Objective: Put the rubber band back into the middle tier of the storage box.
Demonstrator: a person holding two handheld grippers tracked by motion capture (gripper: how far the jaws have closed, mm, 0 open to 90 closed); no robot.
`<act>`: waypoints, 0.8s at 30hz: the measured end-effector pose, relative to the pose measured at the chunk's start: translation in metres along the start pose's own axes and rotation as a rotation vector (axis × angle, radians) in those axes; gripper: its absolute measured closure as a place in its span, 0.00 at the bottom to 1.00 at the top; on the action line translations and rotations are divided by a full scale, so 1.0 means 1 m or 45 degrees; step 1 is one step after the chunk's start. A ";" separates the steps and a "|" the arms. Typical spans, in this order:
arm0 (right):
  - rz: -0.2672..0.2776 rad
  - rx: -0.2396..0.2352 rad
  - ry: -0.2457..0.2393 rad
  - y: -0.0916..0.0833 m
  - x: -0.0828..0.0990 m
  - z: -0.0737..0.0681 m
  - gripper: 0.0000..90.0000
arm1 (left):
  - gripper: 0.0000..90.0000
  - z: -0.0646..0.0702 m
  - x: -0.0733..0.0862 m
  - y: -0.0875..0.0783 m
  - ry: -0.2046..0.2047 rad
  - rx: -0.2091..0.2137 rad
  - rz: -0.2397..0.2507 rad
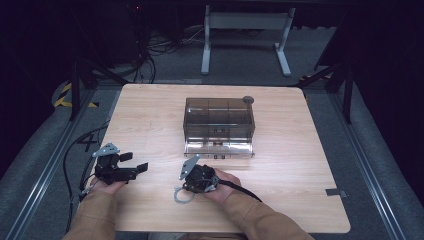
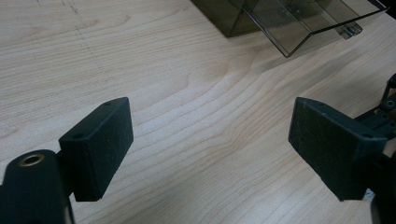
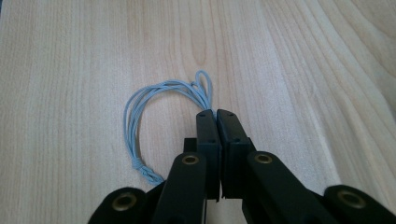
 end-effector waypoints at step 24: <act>0.093 0.008 -0.013 -0.039 -0.019 -0.005 0.99 | 0.16 -0.001 0.000 0.000 0.000 -0.003 -0.001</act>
Point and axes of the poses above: each handheld gripper's, and its own axes: y roughly forward along the jaws, x roughly out of its underside, z roughly to its right, the point moved 9 cm from there along y, roughly forward along the jaws, and after that the axes turned 12 degrees about -x, right-handed, at the moved point
